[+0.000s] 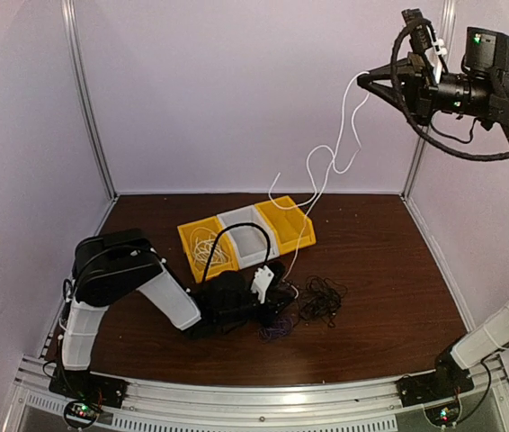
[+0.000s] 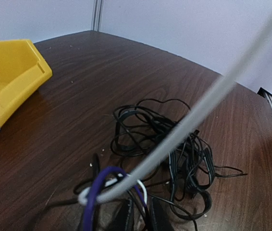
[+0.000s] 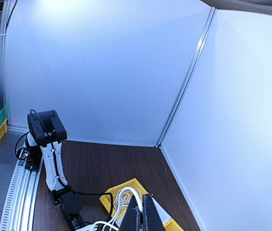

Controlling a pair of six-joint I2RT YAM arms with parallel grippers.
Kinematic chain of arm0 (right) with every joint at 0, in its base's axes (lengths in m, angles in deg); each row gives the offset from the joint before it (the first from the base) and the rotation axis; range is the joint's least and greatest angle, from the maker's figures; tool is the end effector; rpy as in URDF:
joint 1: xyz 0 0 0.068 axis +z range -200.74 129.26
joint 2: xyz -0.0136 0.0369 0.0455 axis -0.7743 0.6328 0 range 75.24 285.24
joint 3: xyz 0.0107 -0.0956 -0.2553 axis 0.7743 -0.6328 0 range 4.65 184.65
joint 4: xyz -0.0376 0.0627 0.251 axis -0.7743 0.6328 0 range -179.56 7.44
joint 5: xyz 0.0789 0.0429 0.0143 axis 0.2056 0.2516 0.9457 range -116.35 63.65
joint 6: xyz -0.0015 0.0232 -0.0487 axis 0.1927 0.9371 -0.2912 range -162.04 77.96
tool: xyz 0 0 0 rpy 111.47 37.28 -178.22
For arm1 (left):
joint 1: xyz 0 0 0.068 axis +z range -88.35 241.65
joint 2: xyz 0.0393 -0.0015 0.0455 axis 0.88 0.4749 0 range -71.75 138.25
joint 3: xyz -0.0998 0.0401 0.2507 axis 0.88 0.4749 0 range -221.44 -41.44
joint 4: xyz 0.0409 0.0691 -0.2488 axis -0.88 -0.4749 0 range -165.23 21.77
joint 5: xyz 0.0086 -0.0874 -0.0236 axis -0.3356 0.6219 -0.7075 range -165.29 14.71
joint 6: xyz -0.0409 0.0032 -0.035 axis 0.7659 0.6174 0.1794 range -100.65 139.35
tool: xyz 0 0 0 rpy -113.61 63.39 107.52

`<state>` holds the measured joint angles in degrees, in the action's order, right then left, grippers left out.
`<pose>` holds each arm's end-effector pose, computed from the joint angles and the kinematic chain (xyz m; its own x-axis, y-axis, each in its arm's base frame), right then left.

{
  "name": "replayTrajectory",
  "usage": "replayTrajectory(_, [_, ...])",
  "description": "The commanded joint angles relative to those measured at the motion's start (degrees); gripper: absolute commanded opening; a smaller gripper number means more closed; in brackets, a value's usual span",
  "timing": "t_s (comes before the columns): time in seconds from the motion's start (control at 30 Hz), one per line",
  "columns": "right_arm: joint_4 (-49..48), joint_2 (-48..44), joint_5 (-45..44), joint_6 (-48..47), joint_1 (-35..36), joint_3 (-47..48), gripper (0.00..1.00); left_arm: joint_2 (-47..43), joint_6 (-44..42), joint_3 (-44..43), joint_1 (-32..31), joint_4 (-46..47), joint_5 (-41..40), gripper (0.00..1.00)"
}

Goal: Untangle the cables

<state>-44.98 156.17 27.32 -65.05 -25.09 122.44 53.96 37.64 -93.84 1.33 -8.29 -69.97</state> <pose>0.1972 0.1265 0.5565 0.2701 -0.1272 -0.9544 -0.9458 0.1509 -0.2877 0.1993 -0.3564 0.0851 -0.3942 0.0608 -0.9170 0.8279 0.4567 -0.3256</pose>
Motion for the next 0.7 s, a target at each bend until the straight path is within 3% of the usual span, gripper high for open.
replayTrajectory(0.0, [-2.8, 3.3, 4.2, 6.3, -0.9, 6.8, 0.0, 1.5, 1.8, -1.2, 0.4, 4.3, 0.6, 0.13])
replayTrajectory(0.2, [-7.1, 6.3, 7.6, 10.7, -3.1, 12.8, 0.0, 1.0, 2.2, -0.5, 0.3, 2.5, -0.4, 0.09])
replayTrajectory(0.27, [-13.0, 7.7, 12.2, 17.2, -7.1, 17.1, 0.0, 1.3, 2.1, -0.7, 0.4, 1.3, -0.6, 0.07])
replayTrajectory(0.37, [-35.9, 10.2, 22.6, 40.7, -16.6, 19.6, 0.0, 3.2, 2.0, -1.1, 0.4, 0.7, -0.2, 0.06])
replayTrajectory(0.5, [-80.8, 11.2, 26.2, 76.2, -24.6, 15.4, 0.0, 4.4, 2.7, -0.2, 0.5, 1.5, -0.2, 0.07])
replayTrajectory(0.53, [-82.1, 11.1, 26.2, 77.4, -25.7, 15.2, 0.0, 4.1, 2.9, 0.5, 0.5, 2.3, -0.3, 0.07])
replayTrajectory(0.6, [-74.0, 10.5, 26.6, 71.3, -26.7, 14.3, 0.0, 3.3, 2.9, 1.5, 0.5, 2.8, -0.9, 0.07])
replayTrajectory(0.67, [-71.9, 9.2, 26.5, 68.5, -27.1, 10.7, 0.0, 2.6, 2.6, 1.9, 0.5, 1.4, -2.0, 0.07])
